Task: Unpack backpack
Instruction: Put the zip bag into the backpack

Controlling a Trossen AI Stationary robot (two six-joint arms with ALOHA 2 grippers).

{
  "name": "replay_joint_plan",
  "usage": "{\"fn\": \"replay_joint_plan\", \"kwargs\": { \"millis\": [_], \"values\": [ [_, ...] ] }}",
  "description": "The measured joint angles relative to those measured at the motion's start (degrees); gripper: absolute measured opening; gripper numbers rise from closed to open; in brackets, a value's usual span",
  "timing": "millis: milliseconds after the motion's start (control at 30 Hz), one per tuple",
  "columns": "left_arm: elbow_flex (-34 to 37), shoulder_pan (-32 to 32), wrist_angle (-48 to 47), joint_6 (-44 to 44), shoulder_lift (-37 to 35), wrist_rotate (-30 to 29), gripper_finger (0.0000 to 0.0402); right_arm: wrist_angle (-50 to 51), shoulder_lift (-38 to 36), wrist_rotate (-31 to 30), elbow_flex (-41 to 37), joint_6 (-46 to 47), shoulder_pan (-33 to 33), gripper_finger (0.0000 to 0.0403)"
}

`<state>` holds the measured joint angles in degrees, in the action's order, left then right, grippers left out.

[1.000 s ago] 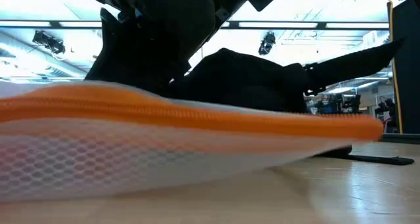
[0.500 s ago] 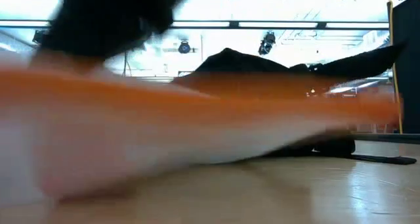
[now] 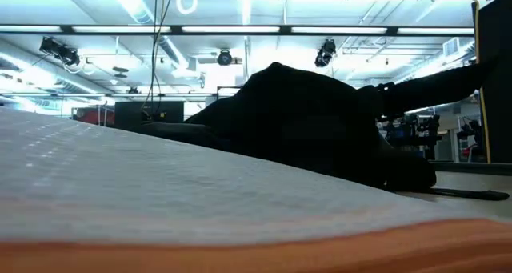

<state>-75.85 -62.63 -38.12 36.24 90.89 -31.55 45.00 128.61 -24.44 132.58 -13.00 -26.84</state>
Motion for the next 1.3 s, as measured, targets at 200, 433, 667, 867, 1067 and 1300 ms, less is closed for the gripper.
{"fn": "replay_joint_plan", "kwargs": {
  "millis": [200, 433, 667, 867, 1067, 1300],
  "values": [
    [0.1, 0.0, -2.7, 0.0, 0.0, -3.0, 0.0000, 4.2, 1.0, 20.3, -3.2, 8.0, 1.3, 0.0005],
    [3.9, 2.1, 0.7, 0.9, 3.3, -1.0, 0.0000, -3.2, 1.7, 21.7, -18.0, 6.3, -0.6, 0.0079],
    [4.7, 4.6, 8.1, 1.3, 11.3, 6.1, 0.0006, -11.3, 1.7, 19.6, -26.8, 7.6, -2.0, 0.0215],
    [4.7, 6.7, 17.5, -1.3, 15.4, 13.7, 0.0056, -12.3, 1.6, 17.3, -27.7, 12.4, -2.0, 0.0297],
    [4.6, 7.3, 11.4, 1.9, 16.3, 14.5, 0.0127, -12.4, 1.6, 17.3, -28.8, 13.5, -1.4, 0.0311],
    [-1.1, 6.3, -3.9, 11.0, 15.8, 15.8, 0.0164, -0.2, 1.0, 14.9, -26.4, 16.3, -1.4, 0.0307]
  ]
}}
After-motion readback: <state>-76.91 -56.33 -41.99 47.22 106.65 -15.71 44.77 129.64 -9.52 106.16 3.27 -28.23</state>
